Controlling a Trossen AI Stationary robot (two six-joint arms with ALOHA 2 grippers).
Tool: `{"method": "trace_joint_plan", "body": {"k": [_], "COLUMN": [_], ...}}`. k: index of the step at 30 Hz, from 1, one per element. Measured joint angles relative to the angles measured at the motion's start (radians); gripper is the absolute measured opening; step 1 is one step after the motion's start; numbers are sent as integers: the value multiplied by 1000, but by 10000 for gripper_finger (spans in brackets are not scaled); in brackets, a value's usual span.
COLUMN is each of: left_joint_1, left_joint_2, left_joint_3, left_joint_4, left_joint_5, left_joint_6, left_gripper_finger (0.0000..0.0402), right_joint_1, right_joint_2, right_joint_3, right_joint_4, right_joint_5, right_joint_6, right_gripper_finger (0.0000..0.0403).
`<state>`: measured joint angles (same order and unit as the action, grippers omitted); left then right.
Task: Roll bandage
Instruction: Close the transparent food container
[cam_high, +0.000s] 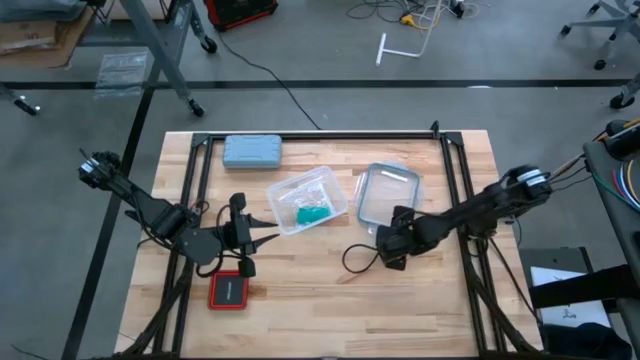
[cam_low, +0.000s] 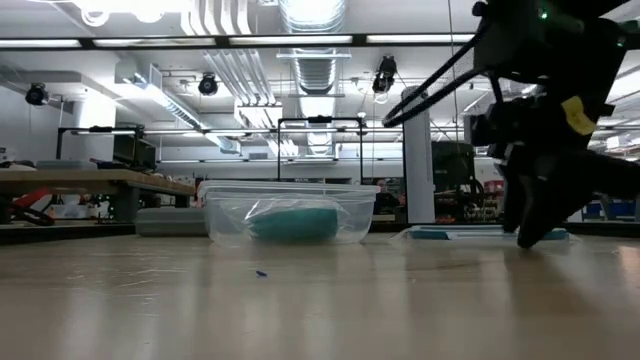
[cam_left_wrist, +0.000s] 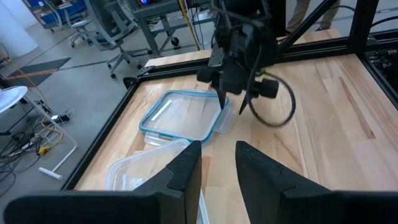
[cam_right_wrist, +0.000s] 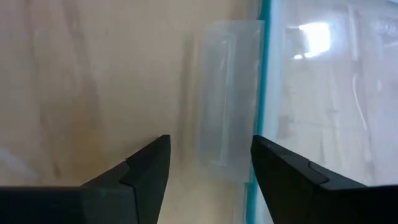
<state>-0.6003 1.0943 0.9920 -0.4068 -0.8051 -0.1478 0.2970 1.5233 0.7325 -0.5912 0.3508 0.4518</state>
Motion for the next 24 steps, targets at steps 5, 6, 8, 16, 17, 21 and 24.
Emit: {"method": "trace_joint_plan", "body": {"k": [5,6,8,16,17,21,24], "left_joint_1": [0,0,0,0,0,0,0], "left_joint_2": [0,0,0,0,0,0,0], "left_joint_3": [0,0,0,0,0,0,0], "left_joint_4": [-1,-1,-2,-7,-5,-6,-7], "left_joint_5": [0,0,0,0,0,0,0], "left_joint_6": [0,0,0,0,0,0,0], "left_gripper_finger": [87,85,80,80,82,88,91], "right_joint_1": [0,-1,3,4,4,3,4], "right_joint_2": [84,94,111,122,122,122,116], "right_joint_3": [62,79,104,139,142,142,142], "right_joint_4": [-55,-87,-144,-203,-203,-219,-223], "right_joint_5": [23,25,66,224,236,251,235], "right_joint_6": [56,75,116,156,159,157,218], "right_gripper_finger": [223,223,219,198,196,191,190]}}
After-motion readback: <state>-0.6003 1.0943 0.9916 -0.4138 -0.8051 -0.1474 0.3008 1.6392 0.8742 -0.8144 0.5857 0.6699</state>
